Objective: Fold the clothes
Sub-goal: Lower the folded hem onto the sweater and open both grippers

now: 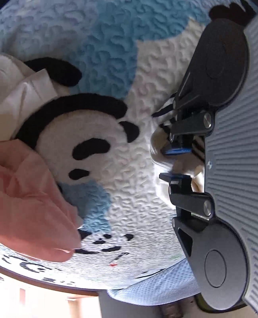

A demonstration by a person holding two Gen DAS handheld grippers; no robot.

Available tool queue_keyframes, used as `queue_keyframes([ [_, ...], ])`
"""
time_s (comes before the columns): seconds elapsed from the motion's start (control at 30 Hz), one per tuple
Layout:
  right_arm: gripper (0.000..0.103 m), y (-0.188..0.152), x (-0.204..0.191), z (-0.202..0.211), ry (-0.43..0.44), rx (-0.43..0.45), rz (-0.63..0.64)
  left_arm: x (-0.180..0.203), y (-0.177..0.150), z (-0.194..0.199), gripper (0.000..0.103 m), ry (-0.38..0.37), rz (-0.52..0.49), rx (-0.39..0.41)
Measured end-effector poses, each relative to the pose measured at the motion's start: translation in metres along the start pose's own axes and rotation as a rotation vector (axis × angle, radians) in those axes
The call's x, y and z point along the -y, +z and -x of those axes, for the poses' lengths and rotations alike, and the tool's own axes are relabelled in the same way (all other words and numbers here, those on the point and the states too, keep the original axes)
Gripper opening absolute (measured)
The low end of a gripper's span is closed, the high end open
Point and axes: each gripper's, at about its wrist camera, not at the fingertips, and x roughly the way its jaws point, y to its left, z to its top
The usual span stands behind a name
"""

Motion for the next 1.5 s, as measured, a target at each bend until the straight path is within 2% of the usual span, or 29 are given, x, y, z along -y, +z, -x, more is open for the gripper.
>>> queue_keyframes([
  [0.1,0.027,0.002,-0.003,0.003,0.021,0.066,0.029,0.006,0.008,0.006,0.03,-0.046,-0.041,0.068],
  [0.17,0.027,0.001,-0.005,0.01,0.016,0.137,0.076,0.013,0.012,0.016,0.03,-0.024,-0.115,0.141],
  [0.27,0.028,-0.02,-0.017,0.034,0.003,0.3,0.331,0.024,-0.002,0.041,0.03,-0.054,-0.345,0.24],
  [0.37,0.027,-0.061,-0.027,0.048,0.002,0.403,0.687,0.024,-0.034,0.049,0.032,-0.036,-0.606,0.214],
  [0.43,0.008,-0.08,-0.03,0.036,-0.018,0.355,0.849,0.021,-0.059,0.041,0.032,0.006,-0.744,0.188],
  [0.5,0.006,-0.089,-0.034,0.014,-0.061,0.286,0.932,0.018,-0.083,0.03,0.026,0.048,-0.859,0.178],
  [0.57,0.006,-0.094,-0.036,-0.009,-0.109,0.24,0.99,0.013,-0.098,0.016,0.018,0.095,-0.921,0.189],
  [0.6,0.006,-0.092,-0.034,-0.018,-0.142,0.228,1.0,0.013,-0.1,0.007,0.012,0.128,-0.931,0.195],
  [0.67,0.002,-0.088,-0.027,-0.033,-0.196,0.204,1.0,0.003,-0.098,-0.005,0.006,0.181,-0.891,0.219],
  [0.77,0.002,-0.085,-0.017,-0.034,-0.173,0.21,1.0,-0.004,-0.091,-0.008,0.005,0.172,-0.788,0.22],
  [0.9,0.004,-0.09,-0.024,-0.033,-0.199,0.201,1.05,0.01,-0.098,-0.006,0.005,0.247,-0.788,0.227],
  [0.93,0.006,-0.091,-0.027,-0.03,-0.204,0.195,1.053,0.014,-0.1,-0.004,0.005,0.265,-0.781,0.229],
  [0.97,0.013,-0.093,-0.03,-0.021,-0.189,0.206,1.04,0.021,-0.105,0.001,0.009,0.265,-0.785,0.238],
  [1.03,0.021,-0.106,-0.025,0.007,-0.117,0.248,1.044,0.038,-0.128,0.013,0.016,0.281,-0.92,0.271],
  [1.07,0.027,-0.115,-0.021,0.016,-0.108,0.245,1.067,0.044,-0.141,0.015,0.019,0.313,-0.989,0.268],
  [1.1,0.027,-0.123,-0.014,0.022,-0.112,0.236,1.085,0.047,-0.151,0.015,0.022,0.349,-1.024,0.255],
  [1.17,0.027,-0.137,0.001,0.03,-0.112,0.204,1.096,0.046,-0.171,0.013,0.022,0.406,-1.036,0.208],
  [1.23,0.027,-0.146,0.017,0.032,-0.122,0.168,1.076,0.037,-0.189,0.008,0.022,0.418,-1.042,0.17],
  [1.27,0.026,-0.149,0.023,0.028,-0.139,0.146,1.075,0.03,-0.193,0.0,0.023,0.453,-1.042,0.151],
  [1.3,0.026,-0.151,0.029,0.021,-0.159,0.118,1.073,0.024,-0.196,-0.008,0.022,0.488,-1.036,0.13],
  [1.33,0.025,-0.15,0.036,0.013,-0.181,0.09,1.071,0.014,-0.194,-0.018,0.022,0.52,-0.983,0.104],
  [1.37,0.023,-0.15,0.041,0.005,-0.197,0.07,1.073,0.006,-0.19,-0.018,0.026,0.5,-0.928,0.123],
  [1.43,0.022,-0.154,0.046,0.003,-0.182,0.088,1.116,-0.004,-0.184,-0.017,0.026,0.469,-0.84,0.147],
  [1.5,0.023,-0.158,0.049,0.001,-0.176,0.105,1.158,-0.006,-0.184,-0.016,0.026,0.468,-0.846,0.143],
])
